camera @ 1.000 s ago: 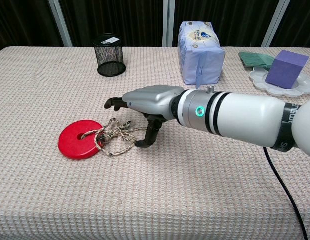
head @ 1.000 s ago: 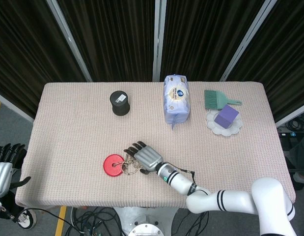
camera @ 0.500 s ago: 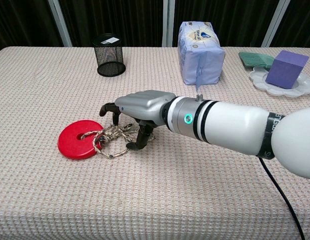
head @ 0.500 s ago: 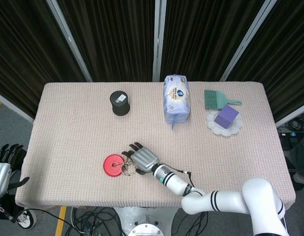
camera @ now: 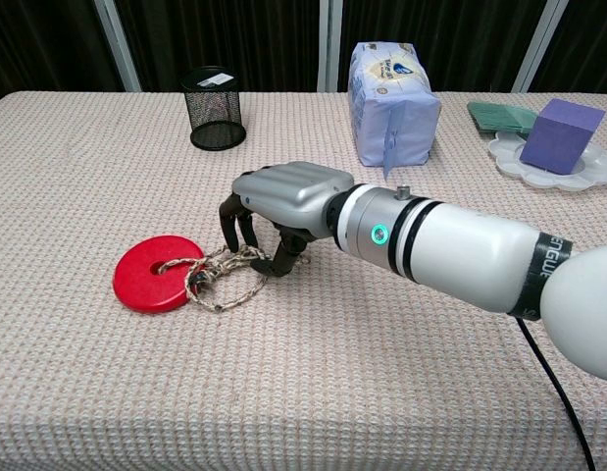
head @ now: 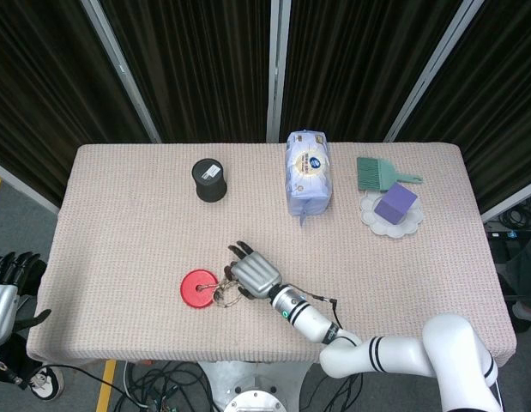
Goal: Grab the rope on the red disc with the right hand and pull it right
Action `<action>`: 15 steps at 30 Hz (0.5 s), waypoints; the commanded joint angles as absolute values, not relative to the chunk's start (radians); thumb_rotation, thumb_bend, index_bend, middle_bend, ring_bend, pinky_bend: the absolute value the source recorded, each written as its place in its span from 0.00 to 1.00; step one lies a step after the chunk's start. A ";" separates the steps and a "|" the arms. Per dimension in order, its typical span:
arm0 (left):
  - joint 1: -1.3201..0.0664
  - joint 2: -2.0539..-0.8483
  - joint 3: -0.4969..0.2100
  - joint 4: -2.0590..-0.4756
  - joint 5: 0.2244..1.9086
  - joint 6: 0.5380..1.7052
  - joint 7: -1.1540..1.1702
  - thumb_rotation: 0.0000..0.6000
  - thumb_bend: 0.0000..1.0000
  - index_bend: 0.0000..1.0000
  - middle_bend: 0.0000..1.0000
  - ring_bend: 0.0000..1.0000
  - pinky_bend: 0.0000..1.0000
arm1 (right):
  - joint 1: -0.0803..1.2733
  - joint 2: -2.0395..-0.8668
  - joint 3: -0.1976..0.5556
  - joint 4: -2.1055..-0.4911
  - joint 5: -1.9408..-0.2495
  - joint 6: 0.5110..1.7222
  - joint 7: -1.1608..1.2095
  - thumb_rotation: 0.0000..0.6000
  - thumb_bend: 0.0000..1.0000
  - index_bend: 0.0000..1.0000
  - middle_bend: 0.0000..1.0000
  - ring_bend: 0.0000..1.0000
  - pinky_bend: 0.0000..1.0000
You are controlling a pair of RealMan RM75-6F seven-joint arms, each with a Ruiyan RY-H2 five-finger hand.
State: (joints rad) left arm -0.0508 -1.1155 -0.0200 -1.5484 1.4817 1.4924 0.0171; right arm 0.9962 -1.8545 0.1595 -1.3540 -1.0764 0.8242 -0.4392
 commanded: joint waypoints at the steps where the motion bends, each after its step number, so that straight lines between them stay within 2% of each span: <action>1: -0.052 -1.116 -0.020 -1.548 1.481 1.489 0.013 1.00 0.00 0.13 0.10 0.05 0.13 | 0.988 -1.853 0.158 -1.352 -1.079 0.832 -0.436 1.00 0.34 0.47 0.48 0.09 0.00; 5: -0.052 -1.118 -0.020 -1.546 1.481 1.487 0.009 1.00 0.00 0.13 0.10 0.05 0.13 | 0.976 -1.854 0.159 -1.350 -1.085 0.850 -0.434 1.00 0.36 0.52 0.52 0.12 0.00; 15: -0.051 -1.119 -0.021 -1.542 1.483 1.488 -0.009 1.00 0.00 0.13 0.10 0.05 0.13 | 0.949 -1.880 0.166 -1.323 -1.133 0.894 -0.391 1.00 0.39 0.71 0.66 0.25 0.00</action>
State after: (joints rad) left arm -0.0514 -1.1181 -0.0209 -1.5426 1.4834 1.4873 -0.0084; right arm 0.9511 -1.8782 0.1651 -1.3254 -1.1316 0.8919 -0.3928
